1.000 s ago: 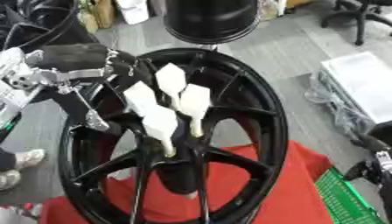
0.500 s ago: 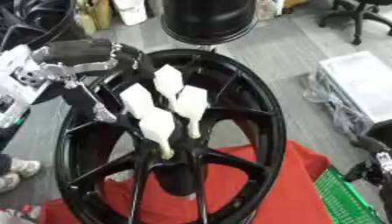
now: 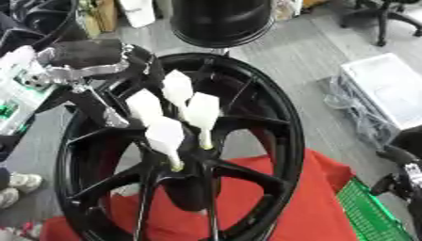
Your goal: Pull the pin out of the wheel hub.
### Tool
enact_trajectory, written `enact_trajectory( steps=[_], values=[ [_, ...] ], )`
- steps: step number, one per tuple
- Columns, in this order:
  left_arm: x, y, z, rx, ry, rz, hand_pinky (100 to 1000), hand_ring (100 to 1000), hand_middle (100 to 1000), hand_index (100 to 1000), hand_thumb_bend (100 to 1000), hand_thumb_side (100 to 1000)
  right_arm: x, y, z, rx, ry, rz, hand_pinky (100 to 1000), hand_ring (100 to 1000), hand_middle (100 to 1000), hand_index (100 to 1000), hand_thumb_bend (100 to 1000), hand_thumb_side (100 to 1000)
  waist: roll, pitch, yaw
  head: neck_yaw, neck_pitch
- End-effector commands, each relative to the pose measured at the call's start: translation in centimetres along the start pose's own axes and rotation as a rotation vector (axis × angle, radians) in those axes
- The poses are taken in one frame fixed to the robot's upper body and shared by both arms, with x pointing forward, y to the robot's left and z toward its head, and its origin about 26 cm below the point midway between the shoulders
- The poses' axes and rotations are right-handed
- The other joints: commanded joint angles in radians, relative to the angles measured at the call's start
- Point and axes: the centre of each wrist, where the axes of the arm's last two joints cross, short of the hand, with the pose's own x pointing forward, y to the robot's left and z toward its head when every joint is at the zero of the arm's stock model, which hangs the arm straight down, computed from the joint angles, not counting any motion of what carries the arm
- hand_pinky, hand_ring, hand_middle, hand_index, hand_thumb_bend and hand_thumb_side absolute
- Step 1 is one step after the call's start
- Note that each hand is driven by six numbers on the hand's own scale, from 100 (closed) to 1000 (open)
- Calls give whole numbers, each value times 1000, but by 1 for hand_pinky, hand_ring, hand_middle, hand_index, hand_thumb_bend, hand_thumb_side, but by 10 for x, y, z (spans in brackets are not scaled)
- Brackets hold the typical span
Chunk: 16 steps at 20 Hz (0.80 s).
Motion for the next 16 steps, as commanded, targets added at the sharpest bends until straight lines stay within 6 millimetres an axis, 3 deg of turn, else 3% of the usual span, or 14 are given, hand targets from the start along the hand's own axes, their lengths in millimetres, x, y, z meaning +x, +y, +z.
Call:
enact_trajectory(
  steps=[1, 8, 13, 14, 16],
  values=[
    [-3, 0, 4, -384, -236, -248, 681, 456, 640, 729, 514, 240, 5, -3, -2, 8, -22, 8, 443, 411, 789, 851, 100, 885, -8, -11, 3, -2, -17],
    [-3, 0, 6, -384, -234, -246, 664, 414, 505, 641, 517, 235, 5, -3, -3, 4, -21, 7, 443, 412, 789, 851, 100, 894, -9, -10, 11, -6, -19],
    [-3, 0, 6, -386, -235, -246, 664, 414, 505, 641, 517, 235, 5, -3, -3, 4, -20, 7, 443, 412, 789, 851, 100, 894, -10, -10, 11, -7, -19],
    [-2, 0, 6, -386, -235, -246, 636, 332, 363, 615, 527, 245, 5, -3, -3, 3, -20, 7, 443, 413, 790, 851, 100, 892, -10, -10, 11, -7, -19],
    [-2, 0, 6, -387, -237, -247, 624, 294, 303, 636, 527, 259, 5, -3, -2, 1, -20, 7, 444, 413, 790, 851, 100, 899, -11, -10, 12, -9, -20]
  ],
)
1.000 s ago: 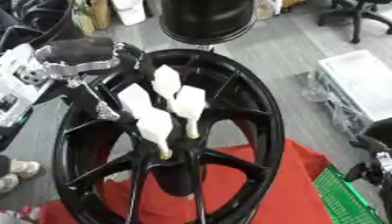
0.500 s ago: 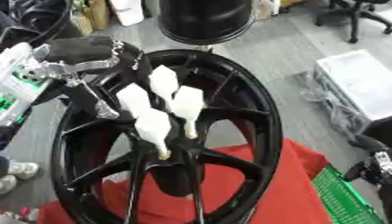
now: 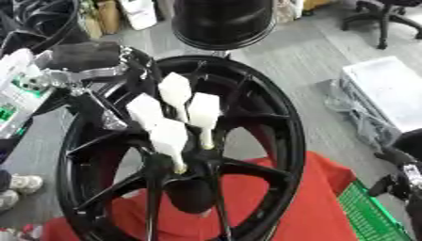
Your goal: Pull the pin out of the wheel hub.
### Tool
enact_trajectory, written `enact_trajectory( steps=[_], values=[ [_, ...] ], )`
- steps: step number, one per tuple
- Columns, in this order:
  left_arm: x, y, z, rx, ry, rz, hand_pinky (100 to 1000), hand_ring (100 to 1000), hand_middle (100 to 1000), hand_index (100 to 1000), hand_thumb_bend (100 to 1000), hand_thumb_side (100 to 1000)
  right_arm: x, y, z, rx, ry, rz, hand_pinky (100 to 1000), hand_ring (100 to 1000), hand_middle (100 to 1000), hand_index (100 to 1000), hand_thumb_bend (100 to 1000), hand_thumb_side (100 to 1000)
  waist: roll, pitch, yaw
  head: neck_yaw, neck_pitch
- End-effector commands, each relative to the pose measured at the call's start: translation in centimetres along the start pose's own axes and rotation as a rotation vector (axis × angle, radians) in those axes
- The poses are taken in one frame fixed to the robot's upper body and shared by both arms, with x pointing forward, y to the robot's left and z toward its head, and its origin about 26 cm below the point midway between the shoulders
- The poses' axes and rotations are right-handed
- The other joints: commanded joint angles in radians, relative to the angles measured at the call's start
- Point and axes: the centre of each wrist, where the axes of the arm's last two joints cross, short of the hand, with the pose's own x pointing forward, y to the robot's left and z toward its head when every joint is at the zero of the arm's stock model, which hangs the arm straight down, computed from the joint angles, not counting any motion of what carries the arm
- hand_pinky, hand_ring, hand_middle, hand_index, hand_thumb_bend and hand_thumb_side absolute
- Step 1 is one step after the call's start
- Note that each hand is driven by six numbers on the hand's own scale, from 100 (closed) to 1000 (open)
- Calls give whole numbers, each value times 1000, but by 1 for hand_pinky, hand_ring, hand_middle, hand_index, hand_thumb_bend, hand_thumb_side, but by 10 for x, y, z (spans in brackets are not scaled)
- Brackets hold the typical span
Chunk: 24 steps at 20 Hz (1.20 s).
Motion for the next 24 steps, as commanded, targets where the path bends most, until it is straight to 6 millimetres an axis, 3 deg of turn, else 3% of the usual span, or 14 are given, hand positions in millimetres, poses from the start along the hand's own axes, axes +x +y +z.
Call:
enact_trajectory(
  steps=[1, 8, 13, 17, 24],
  values=[
    [-2, 0, 6, -383, -241, -243, 620, 282, 288, 645, 528, 271, 5, -3, -2, 1, -17, 7, 444, 413, 790, 851, 100, 899, -10, -10, 1, -3, -11],
    [-2, 0, 6, -382, -246, -239, 585, 202, 211, 675, 526, 386, 4, -3, -2, -1, -17, 6, 444, 413, 790, 851, 100, 897, -12, -10, 4, -5, -12],
    [-2, 4, 5, -363, -248, -241, 582, 209, 216, 677, 541, 401, 4, -3, -2, -3, -16, 6, 444, 414, 791, 851, 100, 893, -14, -10, 6, -7, -12],
    [-3, 12, 9, -330, -246, -246, 591, 229, 261, 692, 564, 359, 4, -3, -1, -4, -15, 6, 444, 414, 791, 851, 100, 890, -15, -11, 8, -9, -12],
    [-3, 21, 14, -293, -247, -249, 588, 218, 240, 691, 569, 333, 4, -4, -1, -3, -15, 5, 445, 415, 791, 851, 100, 877, -16, -15, 13, -11, -11]
  ],
)
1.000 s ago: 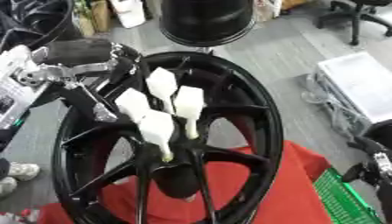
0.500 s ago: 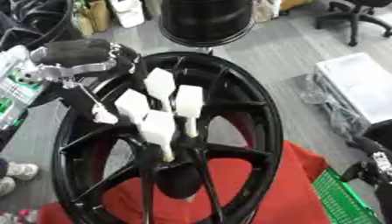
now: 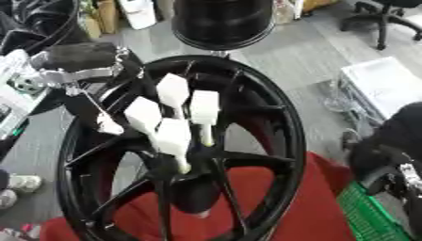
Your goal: Pull the pin out of the wheel hub.
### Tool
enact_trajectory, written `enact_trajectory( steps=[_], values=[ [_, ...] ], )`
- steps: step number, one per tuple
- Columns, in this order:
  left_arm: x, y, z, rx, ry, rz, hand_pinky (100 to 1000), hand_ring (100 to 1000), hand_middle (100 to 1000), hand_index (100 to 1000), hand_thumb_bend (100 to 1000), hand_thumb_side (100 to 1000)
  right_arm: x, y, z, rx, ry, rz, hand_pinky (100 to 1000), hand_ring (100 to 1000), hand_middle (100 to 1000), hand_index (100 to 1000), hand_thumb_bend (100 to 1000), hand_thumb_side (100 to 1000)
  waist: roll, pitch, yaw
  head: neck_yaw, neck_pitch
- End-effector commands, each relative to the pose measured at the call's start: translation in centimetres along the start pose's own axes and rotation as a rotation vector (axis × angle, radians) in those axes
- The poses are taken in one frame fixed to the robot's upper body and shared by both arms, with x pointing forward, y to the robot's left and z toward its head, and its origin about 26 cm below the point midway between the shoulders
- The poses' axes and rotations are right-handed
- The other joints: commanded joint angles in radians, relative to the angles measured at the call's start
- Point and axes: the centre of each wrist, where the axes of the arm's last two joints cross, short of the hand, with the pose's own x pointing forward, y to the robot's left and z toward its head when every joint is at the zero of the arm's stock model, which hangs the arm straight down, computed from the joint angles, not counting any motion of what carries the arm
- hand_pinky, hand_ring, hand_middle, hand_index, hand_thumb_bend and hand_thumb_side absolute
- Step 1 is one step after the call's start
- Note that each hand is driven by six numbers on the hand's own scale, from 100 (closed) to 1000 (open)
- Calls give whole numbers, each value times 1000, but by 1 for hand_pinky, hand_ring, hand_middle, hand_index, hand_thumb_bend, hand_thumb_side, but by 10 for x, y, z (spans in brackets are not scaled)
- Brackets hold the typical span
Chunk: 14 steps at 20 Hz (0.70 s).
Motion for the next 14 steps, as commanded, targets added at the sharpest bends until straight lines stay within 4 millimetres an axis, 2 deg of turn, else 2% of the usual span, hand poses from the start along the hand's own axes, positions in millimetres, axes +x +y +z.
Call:
enact_trajectory(
  steps=[1, 14],
  values=[
    [-1, 17, 9, -335, -241, -270, 587, 216, 240, 689, 562, 326, 4, -3, -2, -1, -18, 5, 445, 415, 791, 851, 100, 879, -10, -15, 3, -3, -10],
    [-4, 0, -3, -393, -230, -257, 589, 228, 293, 718, 525, 354, 5, -3, -3, 2, -19, 3, 446, 415, 791, 851, 100, 894, -6, -13, -3, -6, -14]
  ],
)
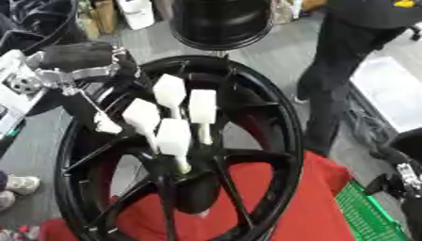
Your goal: Pull the pin out of the wheel hub.
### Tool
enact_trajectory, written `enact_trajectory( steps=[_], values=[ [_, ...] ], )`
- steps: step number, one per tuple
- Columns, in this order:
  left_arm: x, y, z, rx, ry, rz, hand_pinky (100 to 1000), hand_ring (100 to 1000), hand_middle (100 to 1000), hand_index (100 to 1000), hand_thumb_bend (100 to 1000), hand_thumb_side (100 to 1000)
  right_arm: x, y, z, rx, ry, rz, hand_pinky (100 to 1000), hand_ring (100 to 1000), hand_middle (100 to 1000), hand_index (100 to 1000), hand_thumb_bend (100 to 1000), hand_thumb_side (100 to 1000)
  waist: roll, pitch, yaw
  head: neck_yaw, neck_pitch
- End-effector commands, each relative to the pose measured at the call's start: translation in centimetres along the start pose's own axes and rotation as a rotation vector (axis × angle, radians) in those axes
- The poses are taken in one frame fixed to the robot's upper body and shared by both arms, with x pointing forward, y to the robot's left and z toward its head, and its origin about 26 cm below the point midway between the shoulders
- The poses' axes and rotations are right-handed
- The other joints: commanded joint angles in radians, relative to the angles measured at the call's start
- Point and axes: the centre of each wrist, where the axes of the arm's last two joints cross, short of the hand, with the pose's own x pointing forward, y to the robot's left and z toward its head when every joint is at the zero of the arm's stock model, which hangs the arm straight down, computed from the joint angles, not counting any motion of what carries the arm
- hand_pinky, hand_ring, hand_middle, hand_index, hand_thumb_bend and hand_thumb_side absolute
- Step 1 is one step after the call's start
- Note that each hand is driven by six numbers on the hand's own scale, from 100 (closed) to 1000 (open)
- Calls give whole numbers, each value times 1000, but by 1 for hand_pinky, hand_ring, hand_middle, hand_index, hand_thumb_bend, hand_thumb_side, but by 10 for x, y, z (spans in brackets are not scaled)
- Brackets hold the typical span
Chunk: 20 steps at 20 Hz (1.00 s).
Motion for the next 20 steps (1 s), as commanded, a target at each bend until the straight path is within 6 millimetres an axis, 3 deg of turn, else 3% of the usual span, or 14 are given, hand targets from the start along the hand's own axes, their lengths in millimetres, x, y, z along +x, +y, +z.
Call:
enact_trajectory(
  steps=[1, 4, 9, 16, 20],
  values=[
    [-2, 7, 0, -358, -240, -260, 589, 230, 303, 719, 514, 357, 5, -3, -3, 2, -19, 6, 446, 415, 791, 851, 100, 892, -6, -13, -1, -2, -14],
    [-3, 3, -3, -365, -243, -254, 591, 237, 355, 718, 487, 354, 5, -3, -3, 2, -20, 6, 446, 415, 791, 851, 100, 895, -6, -12, -2, -2, -15],
    [-4, 2, -4, -349, -250, -235, 607, 304, 430, 673, 339, 258, 5, -3, -3, 1, -20, 6, 446, 416, 791, 851, 100, 886, -6, -13, 1, -3, -14],
    [-6, 5, 0, -287, -276, -193, 605, 308, 394, 599, 186, 243, 4, -3, -3, 0, -19, 5, 446, 416, 792, 851, 100, 878, -7, -18, 5, -5, -12],
    [-6, 11, 5, -246, -295, -178, 611, 310, 382, 586, 143, 236, 4, -4, -3, -2, -17, 5, 447, 416, 792, 851, 100, 872, -9, -21, 7, -6, -11]
  ],
)
